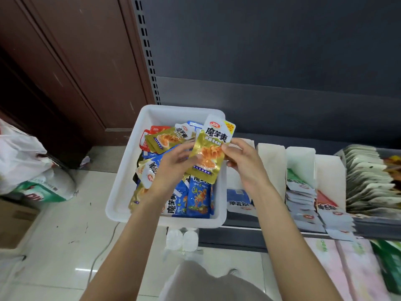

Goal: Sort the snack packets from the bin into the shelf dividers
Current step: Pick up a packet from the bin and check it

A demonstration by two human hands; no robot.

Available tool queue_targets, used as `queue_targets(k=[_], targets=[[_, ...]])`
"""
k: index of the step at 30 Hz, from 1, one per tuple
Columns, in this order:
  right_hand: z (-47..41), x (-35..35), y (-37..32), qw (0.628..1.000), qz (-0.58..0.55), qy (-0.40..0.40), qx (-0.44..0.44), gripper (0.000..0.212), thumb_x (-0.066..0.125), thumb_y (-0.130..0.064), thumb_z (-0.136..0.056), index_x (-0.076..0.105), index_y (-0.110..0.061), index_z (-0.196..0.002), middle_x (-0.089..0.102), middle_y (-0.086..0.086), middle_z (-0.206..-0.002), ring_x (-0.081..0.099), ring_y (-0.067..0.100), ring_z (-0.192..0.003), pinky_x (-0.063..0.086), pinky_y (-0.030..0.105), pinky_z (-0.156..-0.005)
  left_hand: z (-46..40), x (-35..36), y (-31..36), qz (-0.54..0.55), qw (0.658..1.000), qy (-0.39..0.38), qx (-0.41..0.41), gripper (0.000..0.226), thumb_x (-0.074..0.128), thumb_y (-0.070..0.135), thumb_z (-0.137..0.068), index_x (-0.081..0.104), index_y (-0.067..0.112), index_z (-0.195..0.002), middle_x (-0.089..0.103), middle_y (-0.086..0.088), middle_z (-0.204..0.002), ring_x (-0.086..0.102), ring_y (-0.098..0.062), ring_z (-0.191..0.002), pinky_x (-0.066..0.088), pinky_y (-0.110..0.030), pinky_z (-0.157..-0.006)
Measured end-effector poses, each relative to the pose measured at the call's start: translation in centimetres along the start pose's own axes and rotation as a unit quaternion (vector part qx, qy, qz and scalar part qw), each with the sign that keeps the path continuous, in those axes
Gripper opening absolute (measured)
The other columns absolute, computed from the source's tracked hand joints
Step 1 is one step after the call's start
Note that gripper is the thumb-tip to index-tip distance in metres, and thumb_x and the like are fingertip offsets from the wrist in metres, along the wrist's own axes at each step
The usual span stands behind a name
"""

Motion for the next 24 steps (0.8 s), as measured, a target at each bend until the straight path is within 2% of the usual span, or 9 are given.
queue_targets(k=[3,5,8,10,13,15,17,20,24], targets=[[1.5,-2.8,-1.5,0.999,-0.019,0.021,-0.036,0.034,0.066,-0.011,-0.086,0.055,-0.019,-0.117,0.071,-0.003,-0.091,0.063,0.006,-0.08,0.043,0.022,-0.067,0.3,2.2,1.0,-0.058,0.997,-0.034,0.038,0.029,0.068,0.005,-0.083,0.066,0.026,-0.102,0.073,0.004,-0.088,0.069,-0.01,-0.083,0.05,-0.014,-0.07],[3.3,-5.5,-3.4,0.994,0.039,0.043,-0.088,0.041,0.069,-0.01,-0.084,0.051,-0.024,-0.118,0.069,-0.007,-0.095,0.063,-0.001,-0.079,0.045,0.017,-0.062,0.8,4.5,1.5,-0.115,0.989,-0.069,0.068,0.03,0.07,0.005,-0.081,0.065,0.028,-0.1,0.073,-0.002,-0.088,0.07,-0.014,-0.081,0.052,-0.017,-0.073],[6.6,-9.9,-5.2,0.973,0.159,0.068,-0.151,0.026,0.069,-0.012,-0.085,0.057,-0.026,-0.102,0.07,-0.012,-0.087,0.063,0.001,-0.07,0.049,0.021,-0.057,1.7,8.9,1.7,-0.181,0.972,-0.104,0.109,0.025,0.072,0.011,-0.08,0.065,0.03,-0.095,0.072,0.008,-0.084,0.068,-0.003,-0.079,0.053,-0.018,-0.075],[9.0,-13.4,-5.8,0.956,0.193,0.116,-0.19,0.012,0.065,-0.016,-0.088,0.06,-0.02,-0.099,0.071,-0.011,-0.086,0.067,0.007,-0.074,0.055,0.028,-0.064,2.2,12.0,2.0,-0.225,0.955,-0.104,0.163,0.018,0.073,0.016,-0.08,0.068,0.023,-0.096,0.071,0.011,-0.083,0.066,0.002,-0.078,0.054,-0.018,-0.075],[12.0,-16.9,-6.3,0.908,0.268,0.197,-0.253,0.008,0.064,-0.02,-0.09,0.061,-0.019,-0.097,0.069,-0.006,-0.084,0.066,0.008,-0.073,0.054,0.034,-0.067,2.8,16.3,2.0,-0.306,0.912,-0.109,0.249,0.015,0.069,0.027,-0.083,0.069,0.02,-0.097,0.072,0.008,-0.087,0.067,-0.006,-0.078,0.056,-0.027,-0.074],[12.8,-17.5,-6.0,0.885,0.301,0.221,-0.277,0.01,0.064,-0.017,-0.09,0.061,-0.025,-0.093,0.065,-0.012,-0.08,0.063,0.003,-0.071,0.051,0.03,-0.065,2.9,18.0,1.6,-0.363,0.878,-0.11,0.293,0.014,0.064,0.032,-0.085,0.069,0.021,-0.094,0.073,0.008,-0.085,0.068,-0.011,-0.075,0.054,-0.026,-0.069],[12.6,-17.0,-5.2,0.87,0.331,0.221,-0.291,0.009,0.065,-0.012,-0.089,0.063,-0.021,-0.092,0.064,-0.014,-0.078,0.064,0.004,-0.073,0.051,0.025,-0.066,2.6,18.6,1.0,-0.427,0.835,-0.099,0.334,0.011,0.067,0.028,-0.083,0.072,0.02,-0.089,0.073,0.005,-0.082,0.067,-0.016,-0.072,0.046,-0.025,-0.072],[11.5,-15.2,-3.0,0.856,0.391,0.178,-0.286,0.005,0.062,-0.017,-0.091,0.065,-0.016,-0.094,0.067,-0.009,-0.084,0.065,0.01,-0.075,0.052,0.03,-0.067,1.7,18.3,-1.3,-0.506,0.788,-0.123,0.329,0.016,0.07,0.023,-0.082,0.072,0.018,-0.097,0.072,0.001,-0.095,0.063,-0.022,-0.092,0.041,-0.033,-0.085],[11.1,-14.1,-1.5,0.825,0.465,0.141,-0.288,0.008,0.06,-0.017,-0.092,0.066,-0.018,-0.096,0.07,-0.007,-0.089,0.065,0.013,-0.075,0.053,0.034,-0.062,2.1,17.6,-3.0,-0.519,0.787,-0.158,0.293,0.025,0.064,0.027,-0.087,0.067,0.022,-0.111,0.068,0.002,-0.11,0.057,-0.02,-0.105,0.037,-0.033,-0.091]])
Point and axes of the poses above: each hand's wrist, its own z-axis away from the middle knuckle, its own x-axis out of the palm, y = z × x, the point moved 10 cm from there along -z, towards the middle knuckle
